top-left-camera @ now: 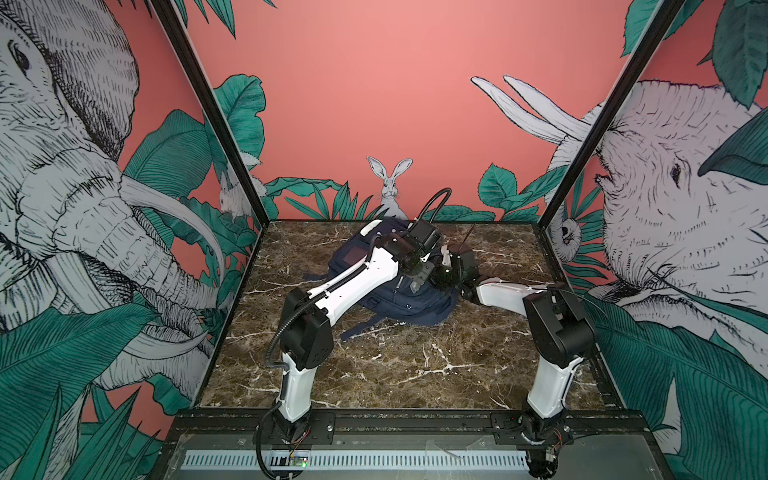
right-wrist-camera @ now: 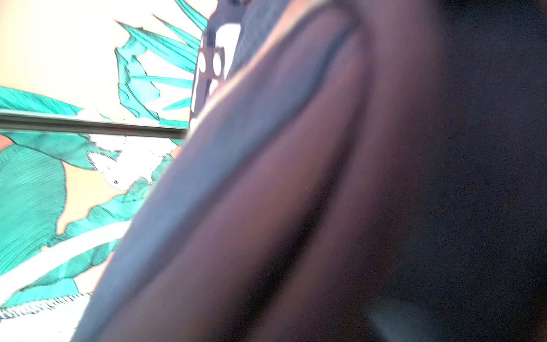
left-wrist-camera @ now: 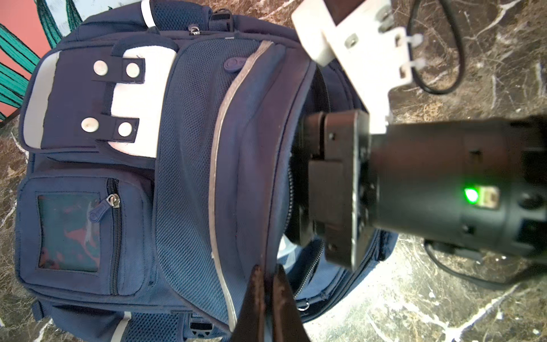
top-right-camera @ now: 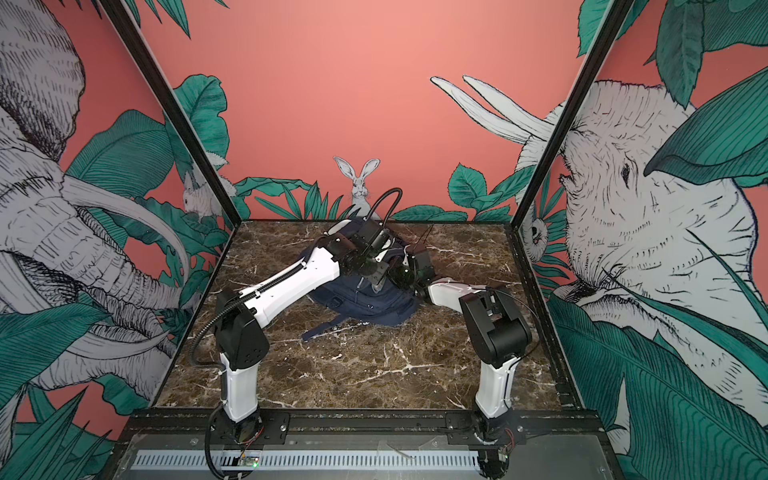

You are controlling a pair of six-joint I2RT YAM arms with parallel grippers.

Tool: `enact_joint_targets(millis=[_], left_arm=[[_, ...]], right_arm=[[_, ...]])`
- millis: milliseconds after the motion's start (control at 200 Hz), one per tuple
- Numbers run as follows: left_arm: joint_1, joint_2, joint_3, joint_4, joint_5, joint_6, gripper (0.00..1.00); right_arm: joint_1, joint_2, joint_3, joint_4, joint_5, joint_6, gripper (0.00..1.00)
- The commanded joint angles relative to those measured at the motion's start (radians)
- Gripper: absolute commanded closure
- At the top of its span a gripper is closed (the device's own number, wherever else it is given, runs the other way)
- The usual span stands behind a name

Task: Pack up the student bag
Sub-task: 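Push the case into the backpack's open pocket and open the right gripper, then grasp the backpack's zipper pull with the right gripper while left holds the bag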

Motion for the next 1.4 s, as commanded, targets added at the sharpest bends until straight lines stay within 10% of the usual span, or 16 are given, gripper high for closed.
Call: enact_joint_targets(millis=[0,295,1020,1395], left_arm=[[-0.002,-0.074,0.002,0.019,0.026,-0.017,1.0],[-0.002,-0.043,0.024,0.03,0.054,-0.029,1.0],[-0.038,0.193,0.251,0.029,0.152,-0.024,1.0],[0.084,-0.081,-0.116,0.137,0.123,-0.055,0.54]], right_arm=[[-0.005,-0.001,0.021,0.074,-0.031,0.027,0.49],[-0.015,-0.083,-0.046,0.031,-0.035,-0.022,0.32],[0.016,-0.612,-0.378,-0.436,0.22,-0.375,0.42],[0.232,-0.492,-0.245,-0.463,0.366,-0.468,0.48]])
